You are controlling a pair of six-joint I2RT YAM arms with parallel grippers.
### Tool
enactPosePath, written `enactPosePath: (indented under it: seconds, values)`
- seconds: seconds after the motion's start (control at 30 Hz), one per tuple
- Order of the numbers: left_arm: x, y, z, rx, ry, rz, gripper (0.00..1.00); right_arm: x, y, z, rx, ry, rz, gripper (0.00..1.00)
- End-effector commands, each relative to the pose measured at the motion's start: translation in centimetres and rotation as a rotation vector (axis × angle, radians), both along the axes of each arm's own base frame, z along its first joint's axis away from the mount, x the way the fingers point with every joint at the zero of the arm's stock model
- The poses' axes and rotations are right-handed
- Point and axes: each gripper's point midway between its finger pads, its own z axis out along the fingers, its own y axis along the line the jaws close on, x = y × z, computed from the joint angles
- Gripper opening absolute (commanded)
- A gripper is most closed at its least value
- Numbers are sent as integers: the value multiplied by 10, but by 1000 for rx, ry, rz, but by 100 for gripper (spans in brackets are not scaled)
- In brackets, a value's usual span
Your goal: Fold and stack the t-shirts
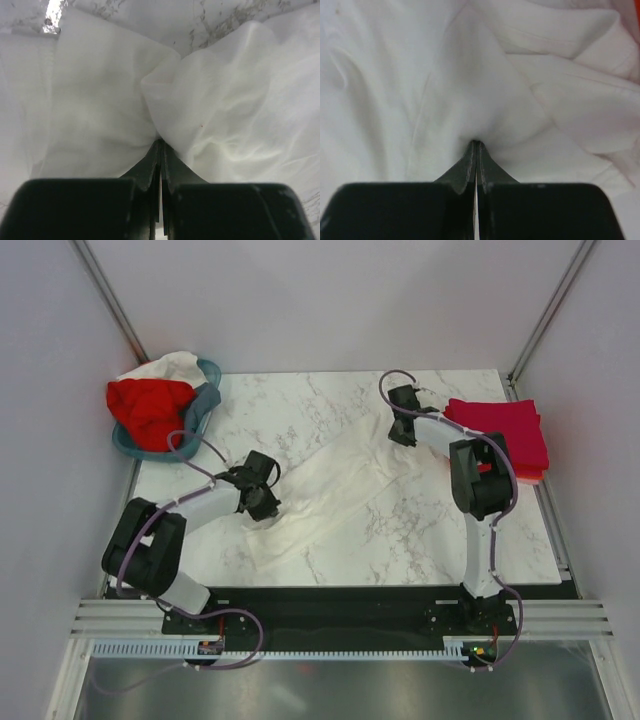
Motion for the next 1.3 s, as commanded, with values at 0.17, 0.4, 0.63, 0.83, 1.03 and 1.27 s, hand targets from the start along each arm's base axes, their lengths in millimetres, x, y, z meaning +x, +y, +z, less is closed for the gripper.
enactPosePath:
  seconds: [0.17, 0.4, 0.63, 0.83, 1.03, 1.27]
  values:
    - [-91, -29, -28, -14, 166, -64, 2, 49, 10, -53, -43, 117, 111, 0]
    - [-134, -89, -16, -183, 157, -239, 2, 82, 51, -67, 101, 88, 220, 0]
    - [-145, -129, 20, -346, -16, -452, 2, 110, 92, -61, 259, 3, 353, 0]
    - [-99, -127, 76, -426, -144, -488, 4, 122, 115, -41, 323, -57, 414, 4]
    - [-18, -106, 107, -421, -234, -400, 6, 133, 134, 45, 375, -223, 516, 42]
    - [78, -100, 120, -403, -413, -302, 50, 124, 125, 110, 334, -327, 540, 55]
